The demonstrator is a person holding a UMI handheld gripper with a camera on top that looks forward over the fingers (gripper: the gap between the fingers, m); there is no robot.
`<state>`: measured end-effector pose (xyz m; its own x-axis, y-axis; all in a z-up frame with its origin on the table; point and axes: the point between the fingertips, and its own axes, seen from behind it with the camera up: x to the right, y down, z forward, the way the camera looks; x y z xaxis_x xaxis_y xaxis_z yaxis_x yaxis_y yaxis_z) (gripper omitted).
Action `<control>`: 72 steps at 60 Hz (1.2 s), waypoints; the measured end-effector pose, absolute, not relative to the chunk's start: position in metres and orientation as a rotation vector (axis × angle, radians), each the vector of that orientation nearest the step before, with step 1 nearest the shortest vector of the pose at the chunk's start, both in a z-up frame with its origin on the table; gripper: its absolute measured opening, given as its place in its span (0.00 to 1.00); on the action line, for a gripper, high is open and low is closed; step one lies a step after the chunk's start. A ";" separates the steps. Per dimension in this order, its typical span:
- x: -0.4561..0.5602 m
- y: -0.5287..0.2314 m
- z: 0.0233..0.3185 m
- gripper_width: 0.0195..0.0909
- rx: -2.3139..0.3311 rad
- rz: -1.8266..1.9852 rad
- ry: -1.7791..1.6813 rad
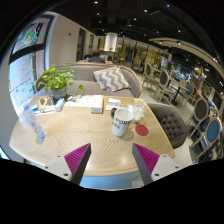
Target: Pour water
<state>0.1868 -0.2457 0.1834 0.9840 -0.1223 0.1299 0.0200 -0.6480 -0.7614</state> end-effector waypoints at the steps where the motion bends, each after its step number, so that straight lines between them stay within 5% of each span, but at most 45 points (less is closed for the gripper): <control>1: 0.188 -0.247 0.184 0.93 -2.268 -0.212 0.067; 21: 0.127 -0.254 0.171 0.93 -2.297 -0.167 0.012; 43: -0.069 -0.258 0.136 0.93 -2.270 0.069 -0.110; 72: -0.190 -0.108 0.087 0.93 -2.069 0.125 -0.135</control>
